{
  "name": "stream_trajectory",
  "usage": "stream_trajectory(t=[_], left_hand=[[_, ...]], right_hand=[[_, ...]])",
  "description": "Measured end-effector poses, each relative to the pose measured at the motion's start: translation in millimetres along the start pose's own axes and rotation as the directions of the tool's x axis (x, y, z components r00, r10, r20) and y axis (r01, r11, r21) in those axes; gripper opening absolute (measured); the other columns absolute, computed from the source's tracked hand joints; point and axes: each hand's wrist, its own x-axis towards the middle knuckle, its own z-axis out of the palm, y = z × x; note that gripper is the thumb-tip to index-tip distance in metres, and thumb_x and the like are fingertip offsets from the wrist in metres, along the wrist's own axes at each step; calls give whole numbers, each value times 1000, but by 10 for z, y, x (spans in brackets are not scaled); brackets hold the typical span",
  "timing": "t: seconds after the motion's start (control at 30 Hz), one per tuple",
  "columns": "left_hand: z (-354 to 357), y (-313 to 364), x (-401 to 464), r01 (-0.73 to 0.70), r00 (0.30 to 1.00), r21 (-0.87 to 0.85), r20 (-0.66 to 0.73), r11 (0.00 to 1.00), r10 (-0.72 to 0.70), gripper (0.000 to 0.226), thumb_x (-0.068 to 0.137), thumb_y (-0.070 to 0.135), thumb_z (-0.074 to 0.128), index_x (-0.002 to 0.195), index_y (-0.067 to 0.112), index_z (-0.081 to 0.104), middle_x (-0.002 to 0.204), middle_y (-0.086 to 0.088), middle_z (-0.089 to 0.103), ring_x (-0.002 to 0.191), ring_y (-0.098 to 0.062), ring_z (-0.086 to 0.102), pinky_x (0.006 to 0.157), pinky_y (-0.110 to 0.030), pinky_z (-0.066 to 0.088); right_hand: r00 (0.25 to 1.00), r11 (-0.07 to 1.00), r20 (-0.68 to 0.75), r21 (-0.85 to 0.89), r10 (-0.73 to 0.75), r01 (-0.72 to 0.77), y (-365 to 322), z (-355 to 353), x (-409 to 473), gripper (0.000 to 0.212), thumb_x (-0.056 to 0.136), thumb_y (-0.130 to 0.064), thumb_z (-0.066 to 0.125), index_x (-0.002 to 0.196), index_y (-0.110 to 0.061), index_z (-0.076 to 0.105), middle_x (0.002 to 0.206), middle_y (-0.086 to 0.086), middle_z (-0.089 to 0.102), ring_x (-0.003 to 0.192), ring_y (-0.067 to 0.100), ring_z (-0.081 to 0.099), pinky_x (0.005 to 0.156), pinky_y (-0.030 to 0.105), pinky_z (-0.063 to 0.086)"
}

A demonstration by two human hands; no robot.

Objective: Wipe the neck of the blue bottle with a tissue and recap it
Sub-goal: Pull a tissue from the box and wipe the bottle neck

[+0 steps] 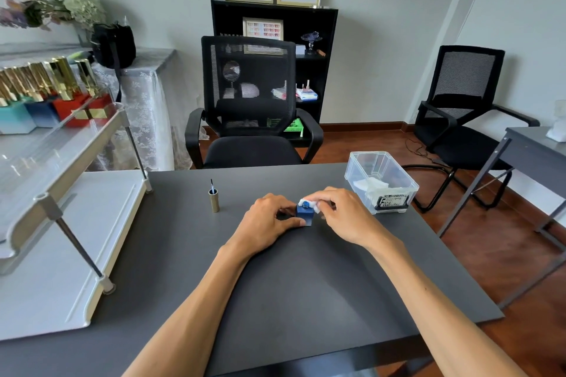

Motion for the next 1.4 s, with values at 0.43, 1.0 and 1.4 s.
stream_trajectory(t=[0.43, 1.0, 1.4], left_hand=[[3, -7, 36, 4, 1000, 15, 14, 1000, -5, 25, 84, 53, 70, 100, 34, 70, 82, 29, 56, 89, 2, 51, 80, -30, 47], [-8, 1, 32, 14, 1000, 15, 17, 1000, -15, 28, 85, 53, 69, 101, 31, 72, 85, 22, 59, 92, -5, 52, 83, -40, 51], [-1, 64, 1, -14, 1000, 70, -9, 997, 14, 20, 86, 52, 68, 88, 32, 68, 82, 17, 61, 88, -7, 53, 77, -39, 52]], right_hand=[[955, 997, 298, 62, 20, -40, 150, -236, -43, 40, 105, -16, 45, 139, -34, 56, 102, -12, 60, 87, 8, 70, 87, 20, 47], [980, 927, 198, 369, -13, -62, 235, -151, 149, 28, 94, -12, 68, 102, -38, 73, 85, -4, 79, 71, 9, 70, 79, 23, 57], [987, 961, -134, 273, 86, -47, 181, 43, -4, 17, 90, -24, 69, 88, -38, 78, 80, -27, 74, 78, -6, 68, 70, 8, 47]])
